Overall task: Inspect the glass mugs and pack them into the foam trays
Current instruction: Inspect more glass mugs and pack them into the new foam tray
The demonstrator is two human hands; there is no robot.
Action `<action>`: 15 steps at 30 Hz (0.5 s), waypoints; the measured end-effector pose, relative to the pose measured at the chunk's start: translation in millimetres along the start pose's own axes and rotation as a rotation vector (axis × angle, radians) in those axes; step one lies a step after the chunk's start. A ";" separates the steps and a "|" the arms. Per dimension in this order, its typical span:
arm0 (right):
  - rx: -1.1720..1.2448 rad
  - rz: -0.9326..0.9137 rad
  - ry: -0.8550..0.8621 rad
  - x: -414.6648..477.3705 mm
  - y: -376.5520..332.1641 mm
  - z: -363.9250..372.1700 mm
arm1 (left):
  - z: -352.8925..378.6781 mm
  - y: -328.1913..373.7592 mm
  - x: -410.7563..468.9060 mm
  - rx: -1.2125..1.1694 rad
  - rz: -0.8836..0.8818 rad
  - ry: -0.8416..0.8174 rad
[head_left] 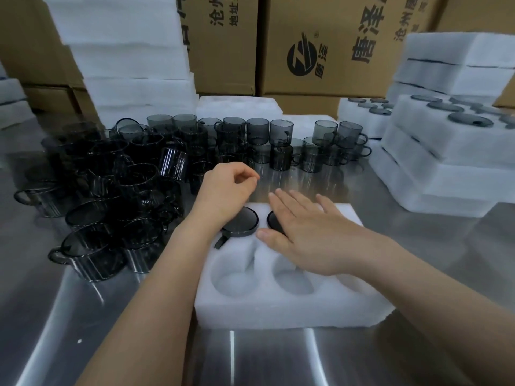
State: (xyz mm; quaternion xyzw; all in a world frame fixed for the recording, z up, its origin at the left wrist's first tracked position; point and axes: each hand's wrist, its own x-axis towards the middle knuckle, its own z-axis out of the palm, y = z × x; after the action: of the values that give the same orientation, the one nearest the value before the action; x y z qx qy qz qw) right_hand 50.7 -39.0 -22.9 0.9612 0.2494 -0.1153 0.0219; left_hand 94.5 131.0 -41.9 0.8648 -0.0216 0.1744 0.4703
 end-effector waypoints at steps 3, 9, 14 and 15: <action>0.145 -0.036 -0.036 5.6 4.8 -11.7 | 0.3 -1.6 1.3 0.006 -0.008 0.004; 0.661 0.128 0.480 62.0 42.6 -39.5 | 2.2 -5.6 3.5 0.095 -0.150 0.010; 0.563 0.005 0.411 124.1 37.6 -43.9 | 1.1 -9.2 4.7 0.164 -0.261 0.031; 0.543 -0.032 0.390 132.5 31.8 -44.2 | 1.0 -9.5 4.6 0.163 -0.276 0.017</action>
State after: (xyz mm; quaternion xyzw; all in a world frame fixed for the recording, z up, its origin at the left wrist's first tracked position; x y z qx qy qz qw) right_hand 187.9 0.4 -11.3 0.9319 0.2244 0.0082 -0.2849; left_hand 101.0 136.0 -48.5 0.8934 0.1157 0.1163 0.4182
